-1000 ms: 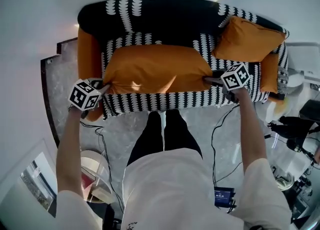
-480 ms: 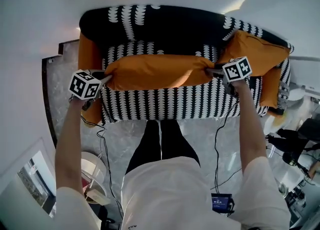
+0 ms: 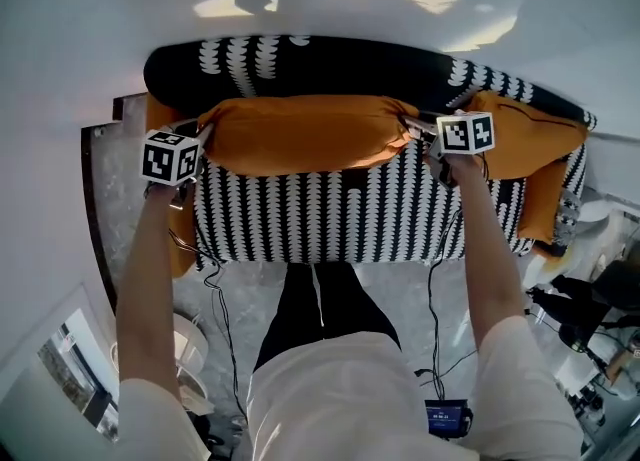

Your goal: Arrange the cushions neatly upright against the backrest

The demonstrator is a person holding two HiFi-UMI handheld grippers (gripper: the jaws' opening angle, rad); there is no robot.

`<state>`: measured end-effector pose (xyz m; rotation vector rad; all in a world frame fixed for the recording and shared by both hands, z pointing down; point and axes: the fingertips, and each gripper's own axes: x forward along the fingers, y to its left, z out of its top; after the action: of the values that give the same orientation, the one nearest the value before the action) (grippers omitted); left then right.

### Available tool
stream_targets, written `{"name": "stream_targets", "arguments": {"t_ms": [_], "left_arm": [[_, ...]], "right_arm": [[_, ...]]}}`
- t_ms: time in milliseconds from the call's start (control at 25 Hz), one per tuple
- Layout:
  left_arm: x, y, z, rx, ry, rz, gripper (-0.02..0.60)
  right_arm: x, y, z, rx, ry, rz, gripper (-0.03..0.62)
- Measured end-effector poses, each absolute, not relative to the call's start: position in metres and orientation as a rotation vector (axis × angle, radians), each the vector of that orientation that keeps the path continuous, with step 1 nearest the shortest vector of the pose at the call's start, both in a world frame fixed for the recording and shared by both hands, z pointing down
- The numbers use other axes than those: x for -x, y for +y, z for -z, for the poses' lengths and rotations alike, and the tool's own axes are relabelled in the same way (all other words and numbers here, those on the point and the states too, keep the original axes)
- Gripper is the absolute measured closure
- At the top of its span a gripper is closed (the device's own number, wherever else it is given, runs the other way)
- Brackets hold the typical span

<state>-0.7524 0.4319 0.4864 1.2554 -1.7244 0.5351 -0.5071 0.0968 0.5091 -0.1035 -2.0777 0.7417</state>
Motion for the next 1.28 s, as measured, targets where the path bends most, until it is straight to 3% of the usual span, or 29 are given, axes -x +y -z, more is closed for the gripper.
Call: {"name": "stream_targets", "arguments": {"t_ms": [680,880,1000,1280], "left_arm": [[0.828,0.375,-0.518,-1.101,-1.931,-0.446,0.522],[0.825,0.386,-0.509,-1.106,-1.92,-0.411,0.505],[0.819,0.39,-0.503,-1.121,-1.896,-0.415,0.488],[0.816,0.404,-0.478,-1.105,-1.949,-0.452,0.423]], "right_arm": [[0.564,0.037,-0.535,-0.189,-2.2,-0.886,0.452],[0.556,0.029,-0.521,-0.22,-2.247,-0.914,0.395],[0.546,0.01,-0.502,-0.286,-2.322,-0.858,0.313],[0.522,0.012,-0.469,-0.295,-2.349,-0.644,0.314]]}}
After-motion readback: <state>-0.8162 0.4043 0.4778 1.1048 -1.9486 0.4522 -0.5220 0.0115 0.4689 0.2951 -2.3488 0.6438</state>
